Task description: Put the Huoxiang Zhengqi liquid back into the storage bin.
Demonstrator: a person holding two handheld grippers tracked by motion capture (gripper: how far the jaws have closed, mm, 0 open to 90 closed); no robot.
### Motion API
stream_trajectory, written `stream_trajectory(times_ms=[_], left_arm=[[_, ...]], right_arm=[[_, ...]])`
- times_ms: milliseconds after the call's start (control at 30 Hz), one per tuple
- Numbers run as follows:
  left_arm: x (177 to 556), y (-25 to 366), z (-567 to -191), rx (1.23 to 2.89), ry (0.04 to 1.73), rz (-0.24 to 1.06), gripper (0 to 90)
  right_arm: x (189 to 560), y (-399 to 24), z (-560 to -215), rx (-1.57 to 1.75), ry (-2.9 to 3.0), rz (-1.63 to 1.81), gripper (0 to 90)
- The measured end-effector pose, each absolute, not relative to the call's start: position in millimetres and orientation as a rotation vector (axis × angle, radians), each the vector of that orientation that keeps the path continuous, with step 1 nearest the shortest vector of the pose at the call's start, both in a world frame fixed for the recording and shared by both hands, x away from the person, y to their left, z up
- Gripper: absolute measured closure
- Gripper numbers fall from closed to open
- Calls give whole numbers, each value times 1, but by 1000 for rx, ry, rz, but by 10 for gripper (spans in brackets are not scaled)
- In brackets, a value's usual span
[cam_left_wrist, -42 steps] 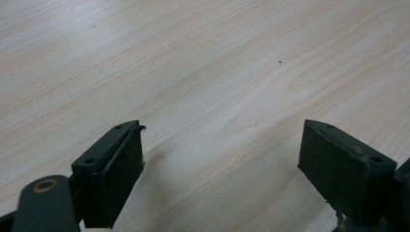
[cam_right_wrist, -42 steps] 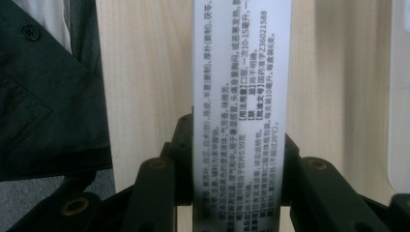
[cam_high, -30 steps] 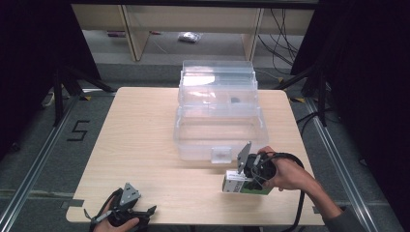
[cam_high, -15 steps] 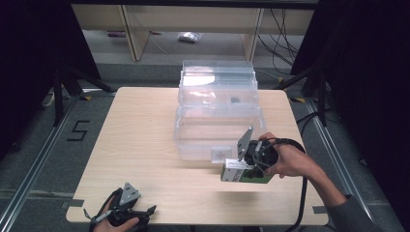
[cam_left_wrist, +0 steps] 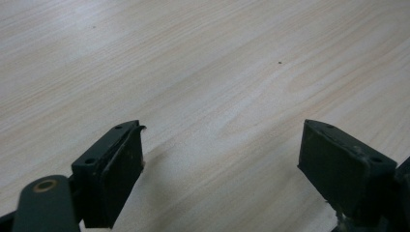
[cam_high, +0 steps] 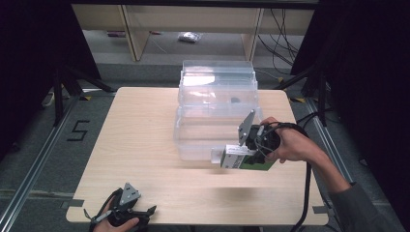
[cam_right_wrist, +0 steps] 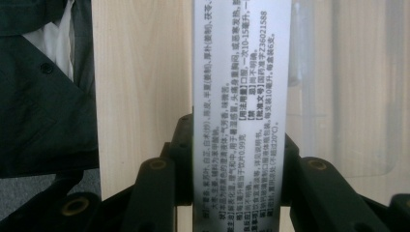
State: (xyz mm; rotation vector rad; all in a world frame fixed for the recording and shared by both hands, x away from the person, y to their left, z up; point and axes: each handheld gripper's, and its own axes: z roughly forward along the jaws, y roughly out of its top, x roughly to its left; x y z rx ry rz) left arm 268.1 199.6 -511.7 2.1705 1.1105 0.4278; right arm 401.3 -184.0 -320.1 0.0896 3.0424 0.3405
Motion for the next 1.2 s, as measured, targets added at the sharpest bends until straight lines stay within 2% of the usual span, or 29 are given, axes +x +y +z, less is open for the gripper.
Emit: stream_trajectory(times_ms=[233,633,1200], left_arm=[[269,200,-511,2174,1101,432,154],[267,198,-511,2160,1102,438,154],[267,200,-510,2156,1107,430,154]], right_arm=[[416,-176,-308,6,3034,319,650],[445,-170,-297,100,3014,303,650],[501,-186,-326,204,3024,262,649]])
